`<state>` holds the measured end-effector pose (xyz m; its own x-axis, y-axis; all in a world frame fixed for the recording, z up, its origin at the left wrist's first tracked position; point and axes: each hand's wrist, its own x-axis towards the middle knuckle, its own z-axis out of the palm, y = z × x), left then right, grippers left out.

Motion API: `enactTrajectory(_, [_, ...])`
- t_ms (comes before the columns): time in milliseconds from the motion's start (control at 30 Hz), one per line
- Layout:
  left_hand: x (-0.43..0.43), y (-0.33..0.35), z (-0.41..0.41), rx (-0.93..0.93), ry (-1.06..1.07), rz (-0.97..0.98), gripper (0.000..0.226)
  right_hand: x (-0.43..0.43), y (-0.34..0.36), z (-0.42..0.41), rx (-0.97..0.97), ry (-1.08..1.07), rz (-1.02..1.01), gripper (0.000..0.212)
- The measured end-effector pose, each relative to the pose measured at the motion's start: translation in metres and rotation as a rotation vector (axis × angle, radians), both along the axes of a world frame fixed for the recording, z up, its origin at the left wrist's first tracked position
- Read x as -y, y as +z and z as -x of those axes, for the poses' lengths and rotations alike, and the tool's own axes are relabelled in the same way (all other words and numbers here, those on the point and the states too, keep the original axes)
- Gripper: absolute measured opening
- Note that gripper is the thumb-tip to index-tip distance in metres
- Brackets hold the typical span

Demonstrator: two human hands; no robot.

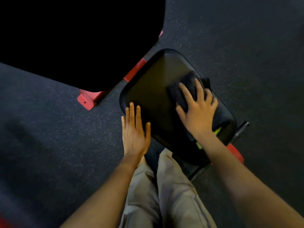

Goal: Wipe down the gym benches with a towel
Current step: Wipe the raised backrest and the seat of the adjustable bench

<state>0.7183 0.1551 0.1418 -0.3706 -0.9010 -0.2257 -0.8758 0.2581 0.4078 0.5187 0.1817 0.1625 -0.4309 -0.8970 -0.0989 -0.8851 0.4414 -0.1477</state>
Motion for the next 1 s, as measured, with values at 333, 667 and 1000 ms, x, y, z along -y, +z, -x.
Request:
enactTrajectory(333, [-0.014,-0.007,-0.037,0.003,0.117,-0.074,0.063,0.024,-0.01,-0.066,0.036,0.61,0.091,0.052])
enactTrajectory(667, [-0.006,-0.006,-0.024,-0.106,0.094,-0.075,0.067,0.001,-0.001,-0.057,0.027,0.231,0.059,0.055])
enactTrajectory(1000, [0.005,-0.007,-0.012,-0.14,0.074,-0.006,0.063,0.091,-0.013,-0.021,-0.036,0.435,0.123,0.05])
